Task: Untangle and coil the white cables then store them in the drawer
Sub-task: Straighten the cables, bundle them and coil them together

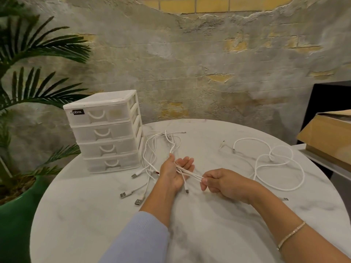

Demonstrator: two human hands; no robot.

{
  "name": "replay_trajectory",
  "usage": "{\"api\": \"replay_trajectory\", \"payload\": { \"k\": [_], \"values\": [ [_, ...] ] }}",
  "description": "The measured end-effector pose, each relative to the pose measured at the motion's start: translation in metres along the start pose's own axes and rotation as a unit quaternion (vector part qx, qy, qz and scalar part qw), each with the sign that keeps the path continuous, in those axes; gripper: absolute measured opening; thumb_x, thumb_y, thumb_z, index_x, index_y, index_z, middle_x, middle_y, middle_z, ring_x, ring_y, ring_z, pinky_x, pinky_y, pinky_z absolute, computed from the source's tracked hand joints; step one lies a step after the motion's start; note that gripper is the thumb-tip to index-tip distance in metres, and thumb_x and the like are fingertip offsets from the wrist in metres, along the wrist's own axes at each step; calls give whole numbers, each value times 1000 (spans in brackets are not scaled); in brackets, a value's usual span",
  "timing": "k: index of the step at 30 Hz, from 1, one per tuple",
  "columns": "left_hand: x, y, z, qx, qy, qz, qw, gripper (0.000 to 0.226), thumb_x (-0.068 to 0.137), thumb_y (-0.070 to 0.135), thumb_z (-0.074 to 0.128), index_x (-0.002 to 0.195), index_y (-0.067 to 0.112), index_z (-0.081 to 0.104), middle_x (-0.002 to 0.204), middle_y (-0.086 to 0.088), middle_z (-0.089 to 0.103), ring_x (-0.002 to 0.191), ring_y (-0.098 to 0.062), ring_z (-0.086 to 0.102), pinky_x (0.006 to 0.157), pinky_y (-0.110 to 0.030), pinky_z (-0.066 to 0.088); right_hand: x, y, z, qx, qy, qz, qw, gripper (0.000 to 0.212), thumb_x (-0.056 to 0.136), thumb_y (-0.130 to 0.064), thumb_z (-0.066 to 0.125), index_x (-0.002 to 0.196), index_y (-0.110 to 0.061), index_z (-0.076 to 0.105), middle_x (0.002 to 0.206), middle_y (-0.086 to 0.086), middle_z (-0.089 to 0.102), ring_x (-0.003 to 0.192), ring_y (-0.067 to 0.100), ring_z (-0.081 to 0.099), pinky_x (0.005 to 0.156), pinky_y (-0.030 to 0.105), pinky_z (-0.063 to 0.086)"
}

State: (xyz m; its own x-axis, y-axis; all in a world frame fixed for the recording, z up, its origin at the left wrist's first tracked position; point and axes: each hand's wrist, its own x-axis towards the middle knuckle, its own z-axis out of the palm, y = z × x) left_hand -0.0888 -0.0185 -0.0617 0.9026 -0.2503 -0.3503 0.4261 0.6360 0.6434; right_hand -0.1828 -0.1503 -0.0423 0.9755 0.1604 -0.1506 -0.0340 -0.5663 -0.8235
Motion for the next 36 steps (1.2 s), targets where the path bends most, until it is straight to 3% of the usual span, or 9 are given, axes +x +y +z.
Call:
{"api": "replay_trajectory", "payload": {
  "k": [3, 7, 11, 18, 22, 25, 28, 31, 36],
  "values": [
    [-4, 1, -1, 8, -34, -19, 999, 35, 100, 28, 40, 125, 4, 40, 87, -15, 64, 79, -28, 62, 70, -40, 49, -1, 1, -2, 20, 17, 4, 1000, 33, 100, -21, 42, 70, -19, 58, 48, -12, 37, 37, 4, 26, 40, 17, 24],
    [-10, 2, -3, -2, -68, -52, 996, 25, 97, 30, 45, 94, 5, 48, 96, -17, 60, 85, -32, 60, 81, -48, 44, 0, 3, -4, 71, 42, 11, 997, 34, 100, -18, 41, 70, -14, 56, 48, -8, 36, 35, 6, 24, 38, 19, 21],
    [-19, -5, 0, -8, -87, -85, 993, 33, 95, 37, 47, 96, 4, 56, 101, -17, 61, 90, -31, 60, 79, -49, 46, 2, 5, -4, 71, 59, 19, 996, 33, 100, -19, 40, 71, -12, 54, 48, -7, 35, 33, 5, 24, 37, 17, 22],
    [-26, -24, 15, 9, -70, -102, 992, 35, 99, 29, 44, 74, 6, 53, 61, -12, 67, 53, -24, 68, 49, -26, 54, 7, 7, 1, -108, 90, 7, 990, 39, 97, -26, 45, 59, -22, 51, 65, -9, 51, 62, 3, 43, 60, 16, 33],
    [-17, -31, 21, -49, -17, -99, 994, 44, 102, 28, 39, 62, 10, 40, 33, 0, 36, 23, -12, 37, 31, -11, 35, 7, 9, 1, -128, 82, 7, 988, 40, 96, -32, 46, 57, -22, 52, 70, -11, 54, 65, 4, 45, 62, 16, 34],
    [-14, -33, 21, -52, -4, -85, 995, 44, 102, 27, 38, 60, 13, 35, 32, 3, 22, 22, -10, 20, 35, -16, 39, 7, 10, -1, -111, 112, 10, 987, 50, 96, -42, 43, 52, -20, 55, 59, -9, 54, 58, 5, 47, 60, 17, 36],
    [-13, -29, 22, -49, 12, -67, 996, 46, 104, 27, 32, 60, 13, 32, 30, 4, 21, 20, -9, 17, 30, -10, 24, 9, 16, -10, -95, 206, 40, 973, 65, 95, -54, 34, 49, -16, 59, 61, -2, 60, 71, 18, 59, 76, 30, 43],
    [-12, -23, 17, -19, 23, -67, 997, 48, 105, 23, 29, 57, 15, 27, 28, 4, 19, 18, -8, 15, 27, -7, 12, 13, 28, -26, -172, 292, 80, 937, 60, 98, -49, 28, 66, -13, 63, 92, 9, 67, 101, 28, 57, 84, 33, 39],
    [-19, -26, 19, 57, 16, -71, 996, 48, 104, 28, 29, 58, 14, 29, 29, 5, 19, 19, -7, 14, 26, -10, 9, 26, 36, -35, -324, 311, 127, 884, 39, 93, -33, 37, 97, -12, 70, 114, 9, 65, 107, 28, 58, 83, 30, 44]
  ]
}}
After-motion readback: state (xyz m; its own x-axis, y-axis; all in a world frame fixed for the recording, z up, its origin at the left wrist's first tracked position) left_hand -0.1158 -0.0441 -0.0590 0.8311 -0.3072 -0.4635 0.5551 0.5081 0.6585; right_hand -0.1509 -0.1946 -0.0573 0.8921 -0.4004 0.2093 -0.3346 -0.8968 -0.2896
